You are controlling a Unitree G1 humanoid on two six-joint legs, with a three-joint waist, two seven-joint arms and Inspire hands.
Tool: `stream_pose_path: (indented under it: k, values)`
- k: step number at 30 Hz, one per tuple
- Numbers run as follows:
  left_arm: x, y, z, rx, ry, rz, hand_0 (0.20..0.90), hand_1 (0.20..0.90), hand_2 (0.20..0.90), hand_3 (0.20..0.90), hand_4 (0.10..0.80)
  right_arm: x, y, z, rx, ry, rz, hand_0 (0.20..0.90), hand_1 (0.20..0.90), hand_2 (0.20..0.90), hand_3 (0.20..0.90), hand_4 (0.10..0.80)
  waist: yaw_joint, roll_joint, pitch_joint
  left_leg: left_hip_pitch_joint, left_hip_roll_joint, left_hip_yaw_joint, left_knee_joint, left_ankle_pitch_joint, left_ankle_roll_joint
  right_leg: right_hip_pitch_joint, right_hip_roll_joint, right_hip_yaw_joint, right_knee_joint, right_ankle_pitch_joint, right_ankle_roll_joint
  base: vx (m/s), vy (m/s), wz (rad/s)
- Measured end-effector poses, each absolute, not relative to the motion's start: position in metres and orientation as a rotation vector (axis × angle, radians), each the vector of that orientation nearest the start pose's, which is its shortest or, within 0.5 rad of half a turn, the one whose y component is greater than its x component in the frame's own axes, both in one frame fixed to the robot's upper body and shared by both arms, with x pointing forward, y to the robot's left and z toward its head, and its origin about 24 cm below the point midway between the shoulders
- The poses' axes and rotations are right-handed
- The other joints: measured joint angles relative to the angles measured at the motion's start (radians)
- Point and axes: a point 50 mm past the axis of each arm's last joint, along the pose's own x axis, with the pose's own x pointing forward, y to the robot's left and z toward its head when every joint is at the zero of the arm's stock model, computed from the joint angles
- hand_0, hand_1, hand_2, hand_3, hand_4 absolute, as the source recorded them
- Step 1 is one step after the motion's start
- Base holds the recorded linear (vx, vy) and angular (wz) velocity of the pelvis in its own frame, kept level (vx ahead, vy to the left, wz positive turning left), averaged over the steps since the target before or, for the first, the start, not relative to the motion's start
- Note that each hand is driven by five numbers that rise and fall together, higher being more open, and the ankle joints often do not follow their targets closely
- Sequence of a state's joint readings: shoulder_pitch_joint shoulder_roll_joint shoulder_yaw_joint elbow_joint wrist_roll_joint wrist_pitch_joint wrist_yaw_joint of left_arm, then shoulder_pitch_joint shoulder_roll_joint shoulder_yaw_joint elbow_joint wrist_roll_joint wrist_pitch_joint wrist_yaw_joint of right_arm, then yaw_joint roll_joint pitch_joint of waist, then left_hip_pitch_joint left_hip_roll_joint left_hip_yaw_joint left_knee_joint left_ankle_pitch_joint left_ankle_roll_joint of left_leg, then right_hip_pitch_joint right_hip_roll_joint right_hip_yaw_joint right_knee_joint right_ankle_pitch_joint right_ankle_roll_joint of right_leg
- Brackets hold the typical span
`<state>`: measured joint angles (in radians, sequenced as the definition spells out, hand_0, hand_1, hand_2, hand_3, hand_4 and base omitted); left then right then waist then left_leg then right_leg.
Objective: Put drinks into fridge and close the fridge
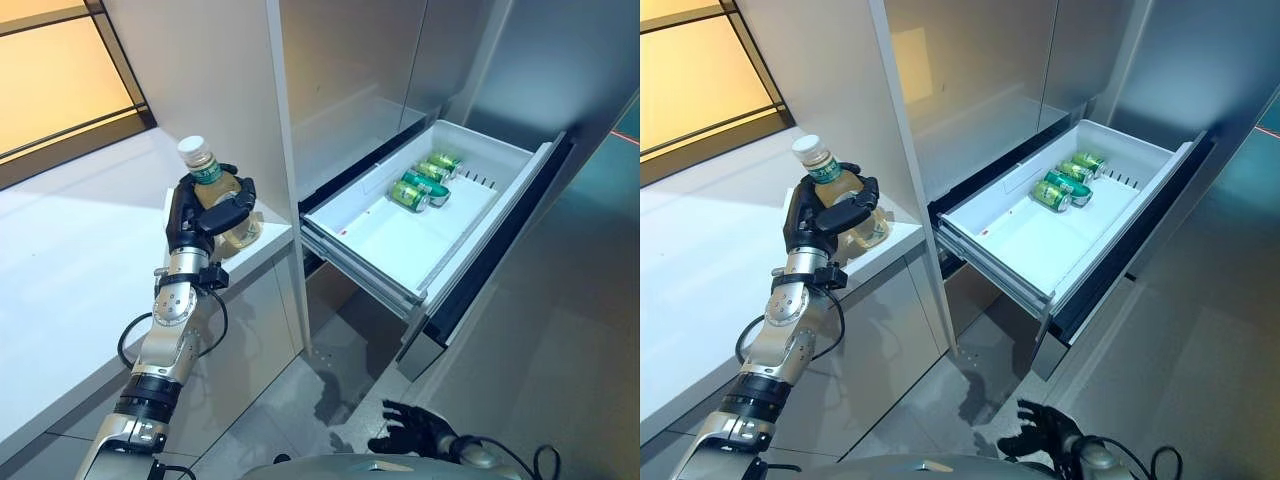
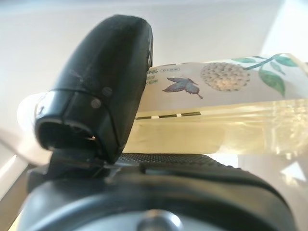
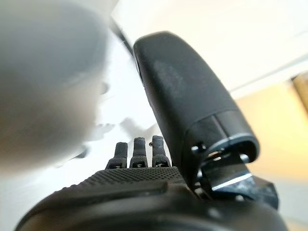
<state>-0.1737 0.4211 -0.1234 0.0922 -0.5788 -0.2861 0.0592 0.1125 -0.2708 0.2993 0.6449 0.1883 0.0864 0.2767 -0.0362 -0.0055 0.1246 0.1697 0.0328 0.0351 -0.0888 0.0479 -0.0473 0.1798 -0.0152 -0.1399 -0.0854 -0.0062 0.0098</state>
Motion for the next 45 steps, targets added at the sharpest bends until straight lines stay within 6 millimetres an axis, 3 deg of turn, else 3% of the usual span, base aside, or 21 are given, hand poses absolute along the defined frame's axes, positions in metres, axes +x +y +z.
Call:
stream_pose_path:
  k: [2,7,11,17,25,30,45]
  values:
    - [0.280,0.188,0.099,-0.188,-0.301,-0.190,0.300,0.300,0.300,0.200,0.100,0.165,-0.159,-0.103,0.012,0.784,0.425,0.900,0.900,0.900,0.900,0.800,0.000,0.000,0.001,0.000,0.000,0.000,0.000,0.000,0.000,0.000,0.000,-0.001,0.000,0.000,0.000,0.000,0.000,0.00]
    - [0.269,0.161,0.091,-0.203,-0.278,-0.436,0.300,0.300,0.300,0.200,0.100,0.194,-0.141,-0.064,0.067,0.586,0.528,0.900,0.900,0.900,0.900,0.800,-0.006,0.002,0.002,0.000,0.000,0.000,0.000,0.000,0.000,0.000,0.000,-0.001,0.000,0.000,0.000,0.000,0.000,0.00]
    - [0.256,0.153,0.084,-0.217,-0.241,-0.559,0.300,0.300,0.300,0.200,0.100,0.208,-0.135,-0.031,0.079,0.438,0.595,0.900,0.900,0.900,0.900,0.800,-0.022,0.008,0.008,0.001,0.000,0.001,0.000,0.000,0.000,0.000,0.000,0.001,0.000,0.000,0.000,0.000,0.000,0.00]
    - [0.252,0.150,0.084,-0.255,-0.230,-0.630,0.300,0.300,0.300,0.200,0.100,0.215,-0.131,0.000,0.133,0.310,0.663,0.900,0.900,0.900,0.900,0.800,-0.021,0.021,0.019,-0.001,0.000,0.004,0.000,0.000,0.000,-0.004,0.000,0.007,0.000,0.001,0.002,-0.006,0.004,-0.01]
    - [0.250,0.144,0.078,-0.289,-0.180,-0.683,0.300,0.300,0.300,0.200,0.100,0.237,-0.132,0.063,0.192,0.065,0.747,0.900,0.900,0.900,0.900,0.800,-0.018,0.022,0.019,-0.009,0.000,0.012,0.000,0.000,0.001,-0.016,0.001,0.015,0.000,0.002,0.000,-0.013,-0.003,-0.03]
    - [0.249,0.142,0.076,-0.287,-0.159,-0.696,0.300,0.300,0.300,0.200,0.100,0.244,-0.132,0.074,0.194,0.068,0.819,0.900,0.900,0.900,0.900,0.800,-0.013,0.022,0.019,-0.014,0.000,0.010,0.000,0.000,0.001,-0.016,0.001,0.009,-0.001,0.002,0.000,-0.001,-0.010,0.03]
    - [0.245,0.145,0.067,-0.196,-0.060,-0.736,0.300,0.300,0.300,0.200,0.100,0.252,-0.141,0.078,0.040,0.225,0.917,0.900,0.900,0.900,0.900,0.800,-0.012,0.021,0.019,-0.016,-0.001,0.005,0.000,0.000,0.001,-0.016,0.001,0.002,-0.002,0.002,0.000,0.000,-0.005,0.01]
